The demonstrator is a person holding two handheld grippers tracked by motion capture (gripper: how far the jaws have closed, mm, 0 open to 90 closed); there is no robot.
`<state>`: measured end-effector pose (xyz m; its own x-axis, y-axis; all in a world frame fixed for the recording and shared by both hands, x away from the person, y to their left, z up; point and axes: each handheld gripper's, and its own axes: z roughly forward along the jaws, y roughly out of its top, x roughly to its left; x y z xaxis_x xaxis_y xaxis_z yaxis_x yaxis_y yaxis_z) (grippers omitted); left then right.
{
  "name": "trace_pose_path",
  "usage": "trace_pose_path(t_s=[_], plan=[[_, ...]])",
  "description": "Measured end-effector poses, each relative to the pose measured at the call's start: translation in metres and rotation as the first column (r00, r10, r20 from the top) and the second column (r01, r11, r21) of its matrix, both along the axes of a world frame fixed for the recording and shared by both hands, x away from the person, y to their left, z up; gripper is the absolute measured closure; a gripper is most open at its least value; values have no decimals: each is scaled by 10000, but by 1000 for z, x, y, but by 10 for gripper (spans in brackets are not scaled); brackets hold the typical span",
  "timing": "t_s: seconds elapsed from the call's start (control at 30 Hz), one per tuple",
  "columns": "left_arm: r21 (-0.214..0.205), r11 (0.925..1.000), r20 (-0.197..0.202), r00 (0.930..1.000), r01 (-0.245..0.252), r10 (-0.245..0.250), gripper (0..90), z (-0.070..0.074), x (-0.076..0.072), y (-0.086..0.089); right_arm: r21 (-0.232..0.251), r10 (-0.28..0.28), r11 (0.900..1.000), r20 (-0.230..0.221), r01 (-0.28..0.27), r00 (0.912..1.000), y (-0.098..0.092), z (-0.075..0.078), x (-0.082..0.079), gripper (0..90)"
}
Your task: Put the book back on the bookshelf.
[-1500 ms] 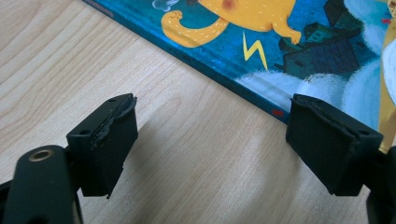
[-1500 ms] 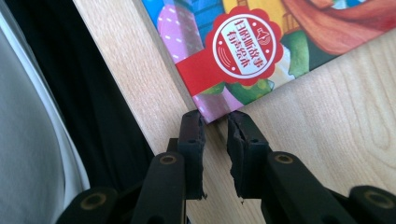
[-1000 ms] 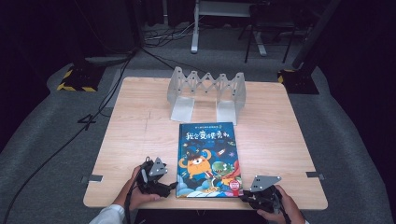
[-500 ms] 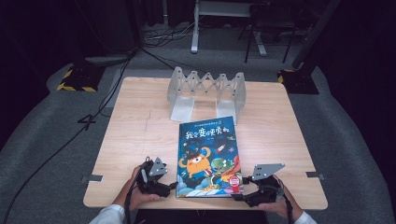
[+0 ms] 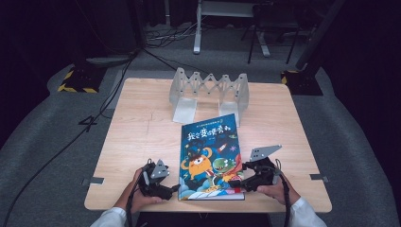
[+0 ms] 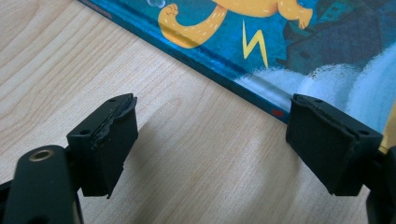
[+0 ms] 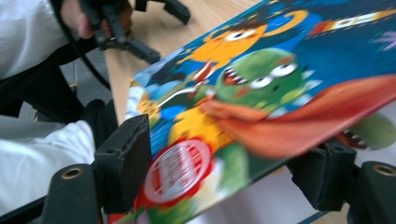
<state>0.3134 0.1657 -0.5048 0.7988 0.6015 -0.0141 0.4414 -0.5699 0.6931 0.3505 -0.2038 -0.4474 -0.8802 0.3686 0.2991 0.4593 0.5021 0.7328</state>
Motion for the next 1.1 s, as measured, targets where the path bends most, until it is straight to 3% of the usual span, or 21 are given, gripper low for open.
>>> trace_pose_path(t_s=[0.23, 0.4, 0.57, 0.73, 0.83, 1.1], plan=[[1, 10000, 1, 10000, 4, -4, 171, 0, 0, 0, -31, -76, 10000, -64, 76, 10000, 10, -5, 23, 267], [15, 10000, 21, 10000, 64, -64, 171, 0, 1, 0, -33, -50, 10000, -217, 49, 9998, 14, -11, 34, 246], [20, 10000, 27, 10000, 75, -75, 171, 0, 1, 0, -15, -159, 9999, -87, 159, 9998, 15, -13, 42, 242], [25, 10000, 28, 10000, 86, -86, 171, 0, 1, 0, 234, -360, 9991, -177, 364, 9992, 13, -15, 45, 310], [28, 10000, 22, 10000, 87, -87, 171, 0, 1, 0, 888, -135, 9959, -351, 166, 9993, 9, -15, 45, 417], [25, 10000, 27, 10000, 88, -88, 170, 0, 1, 0, 1358, 173, 9904, 550, -246, 9983, 9, -7, 36, 462]])
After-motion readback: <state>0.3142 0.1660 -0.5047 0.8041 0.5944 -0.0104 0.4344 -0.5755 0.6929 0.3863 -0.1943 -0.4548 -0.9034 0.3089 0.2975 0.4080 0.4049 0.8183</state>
